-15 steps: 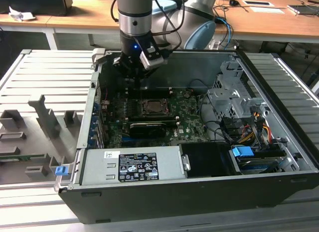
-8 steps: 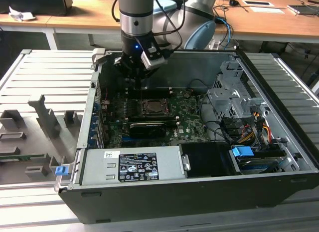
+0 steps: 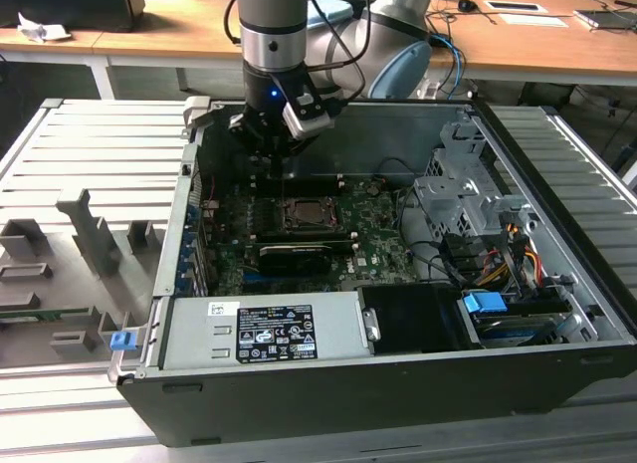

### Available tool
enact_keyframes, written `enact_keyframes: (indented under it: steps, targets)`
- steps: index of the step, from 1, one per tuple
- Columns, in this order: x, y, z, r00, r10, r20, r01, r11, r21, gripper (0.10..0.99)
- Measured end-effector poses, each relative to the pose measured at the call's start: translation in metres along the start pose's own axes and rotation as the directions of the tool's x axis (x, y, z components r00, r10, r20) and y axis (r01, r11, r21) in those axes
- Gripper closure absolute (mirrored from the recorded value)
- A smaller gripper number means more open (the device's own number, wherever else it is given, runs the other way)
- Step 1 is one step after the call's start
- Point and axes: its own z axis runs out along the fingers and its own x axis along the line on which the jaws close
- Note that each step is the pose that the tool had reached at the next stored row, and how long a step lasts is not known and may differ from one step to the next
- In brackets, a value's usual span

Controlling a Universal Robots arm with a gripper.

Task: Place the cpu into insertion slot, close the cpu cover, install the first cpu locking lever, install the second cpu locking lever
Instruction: 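Install the first cpu locking lever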

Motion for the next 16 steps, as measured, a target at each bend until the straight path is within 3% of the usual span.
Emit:
enact_keyframes:
  steps: [16]
  targets:
    - [-0.0035,0.0001,0.0001,1.0,0.0,0.0,0.0,1.0,0.0,0.98]
